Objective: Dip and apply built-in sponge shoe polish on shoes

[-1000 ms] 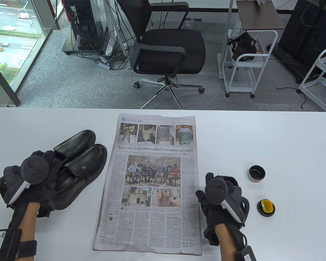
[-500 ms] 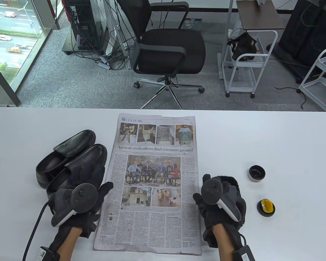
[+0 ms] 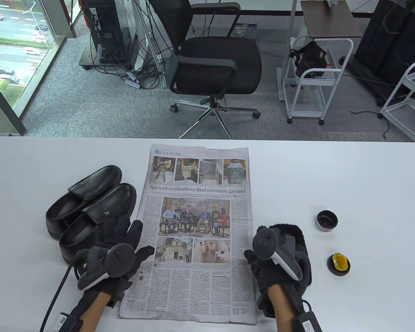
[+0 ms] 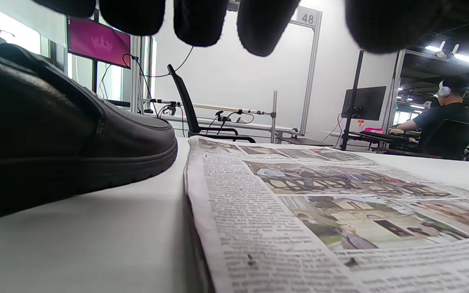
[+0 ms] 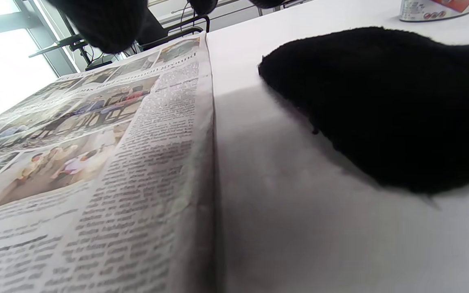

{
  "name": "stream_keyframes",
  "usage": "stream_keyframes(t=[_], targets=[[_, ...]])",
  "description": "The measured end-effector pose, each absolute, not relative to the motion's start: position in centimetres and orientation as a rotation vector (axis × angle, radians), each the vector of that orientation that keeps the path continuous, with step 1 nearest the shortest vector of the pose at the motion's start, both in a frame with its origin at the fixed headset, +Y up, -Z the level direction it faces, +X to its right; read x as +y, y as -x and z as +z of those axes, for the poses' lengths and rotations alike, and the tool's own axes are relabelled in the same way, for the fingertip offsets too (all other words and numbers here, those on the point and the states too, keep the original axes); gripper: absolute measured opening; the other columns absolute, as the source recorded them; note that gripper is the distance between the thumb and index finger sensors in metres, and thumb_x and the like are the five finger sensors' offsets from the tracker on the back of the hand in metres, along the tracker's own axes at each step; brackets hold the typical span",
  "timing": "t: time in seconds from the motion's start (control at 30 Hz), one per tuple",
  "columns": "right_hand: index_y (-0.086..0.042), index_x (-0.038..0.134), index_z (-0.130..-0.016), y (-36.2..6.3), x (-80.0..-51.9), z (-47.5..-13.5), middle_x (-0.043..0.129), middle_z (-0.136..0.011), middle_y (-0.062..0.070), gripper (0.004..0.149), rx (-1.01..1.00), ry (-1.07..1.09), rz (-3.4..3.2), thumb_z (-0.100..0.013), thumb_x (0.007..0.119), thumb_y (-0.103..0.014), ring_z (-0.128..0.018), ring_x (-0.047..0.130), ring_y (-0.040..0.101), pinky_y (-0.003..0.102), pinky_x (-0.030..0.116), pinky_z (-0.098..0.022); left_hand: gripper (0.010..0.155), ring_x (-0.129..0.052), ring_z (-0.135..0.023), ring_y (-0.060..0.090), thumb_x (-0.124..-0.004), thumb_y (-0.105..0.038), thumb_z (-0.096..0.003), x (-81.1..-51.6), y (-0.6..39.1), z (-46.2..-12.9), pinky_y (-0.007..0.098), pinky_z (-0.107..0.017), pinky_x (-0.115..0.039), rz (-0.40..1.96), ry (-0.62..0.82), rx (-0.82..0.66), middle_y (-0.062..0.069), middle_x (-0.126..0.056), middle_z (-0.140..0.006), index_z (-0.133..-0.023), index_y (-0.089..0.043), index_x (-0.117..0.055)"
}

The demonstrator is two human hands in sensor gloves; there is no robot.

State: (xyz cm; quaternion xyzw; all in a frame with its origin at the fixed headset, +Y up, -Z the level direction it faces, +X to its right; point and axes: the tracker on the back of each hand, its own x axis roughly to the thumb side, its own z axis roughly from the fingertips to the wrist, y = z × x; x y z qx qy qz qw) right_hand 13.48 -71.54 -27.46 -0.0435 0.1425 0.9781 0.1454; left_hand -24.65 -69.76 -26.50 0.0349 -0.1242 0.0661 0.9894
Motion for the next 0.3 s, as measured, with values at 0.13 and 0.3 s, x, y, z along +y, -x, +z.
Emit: stream_keyframes(t=[0.13, 0.3], targets=[[-0.015, 0.03, -0.11, -13.21, -71.75, -27.48, 0.025, -0.114, 0.031, 0.079, 0.461, 0.11, 2.82, -0.049, 0.069, -0.047, -0.098, 0.027, 0.067, 0.086, 0.024, -0.06, 0.077, -0.043, -0.104, 0.065, -0.064, -0.063, -0.056, -69.96, 24.34, -26.39, 0.079, -0.067, -0.045, 0.147, -0.046, -0.254, 0.027, -0.042, -0.121, -0.115, -0.015, -0.052], [-0.013, 0.029, -0.11, -13.06, -72.05, -27.46, 0.023, -0.113, 0.032, 0.08, 0.505, 0.105, 2.8, -0.049, 0.069, -0.046, -0.097, 0.026, 0.068, 0.086, 0.023, -0.06, 0.077, -0.044, -0.103, 0.065, -0.064, -0.061, -0.0566, -70.13, 24.09, -26.36, 0.079, -0.067, -0.046, 0.16, -0.042, -0.262, 0.028, -0.043, -0.119, -0.115, -0.012, -0.051]])
